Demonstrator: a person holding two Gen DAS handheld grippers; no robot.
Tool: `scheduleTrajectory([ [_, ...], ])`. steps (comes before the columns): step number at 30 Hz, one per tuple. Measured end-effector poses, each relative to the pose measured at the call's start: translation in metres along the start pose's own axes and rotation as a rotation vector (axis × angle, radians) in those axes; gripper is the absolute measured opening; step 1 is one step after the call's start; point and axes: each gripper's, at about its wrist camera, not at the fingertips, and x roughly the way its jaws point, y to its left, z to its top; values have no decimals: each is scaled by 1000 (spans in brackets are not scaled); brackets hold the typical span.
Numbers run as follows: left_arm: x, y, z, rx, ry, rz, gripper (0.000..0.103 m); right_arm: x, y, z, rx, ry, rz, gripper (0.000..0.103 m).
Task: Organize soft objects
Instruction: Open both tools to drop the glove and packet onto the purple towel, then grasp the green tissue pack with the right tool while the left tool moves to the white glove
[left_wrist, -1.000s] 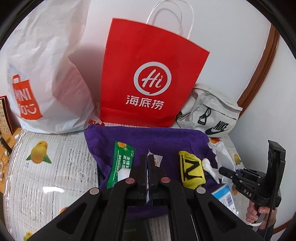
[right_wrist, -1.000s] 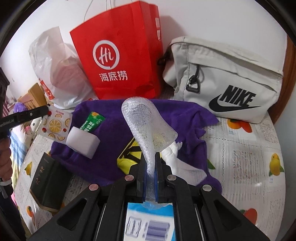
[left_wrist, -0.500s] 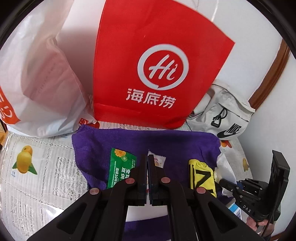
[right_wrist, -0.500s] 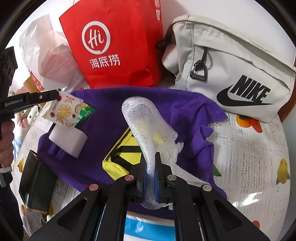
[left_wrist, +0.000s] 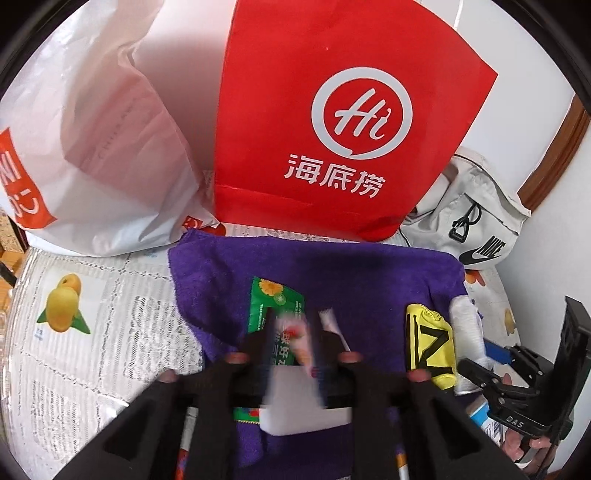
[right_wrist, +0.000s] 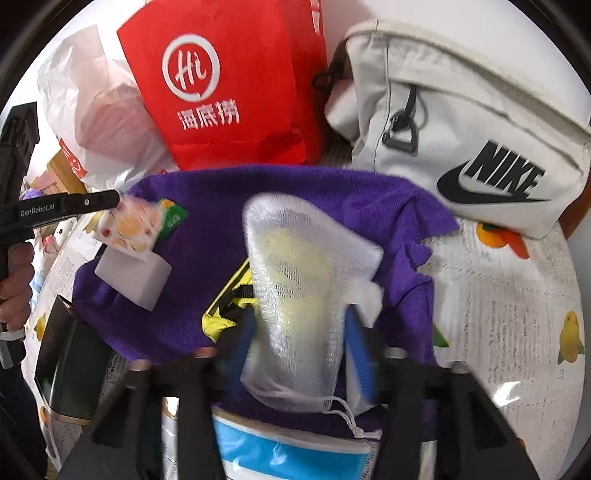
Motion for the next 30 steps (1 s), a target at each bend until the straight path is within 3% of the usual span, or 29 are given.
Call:
scheduleTrajectory([
  [1,-3,1,-1,-2,-4,7,33,-3,0,-1,1,-7,-8,61],
  [10,-46,10,-19,-34,-41,34,40,-46,4,-17,48,-75,2,63],
  [18,-101,18,-59,-25,-73,63,40,-99,48,-61,13,-146,51,67],
  [25,-143,15,-112,-15,-82,51,40,-126,84,-117,1,-115,100,67],
  [30,-153,11,-148,-11,-54,40,45,-133,94,-162,4,-66,111,69],
])
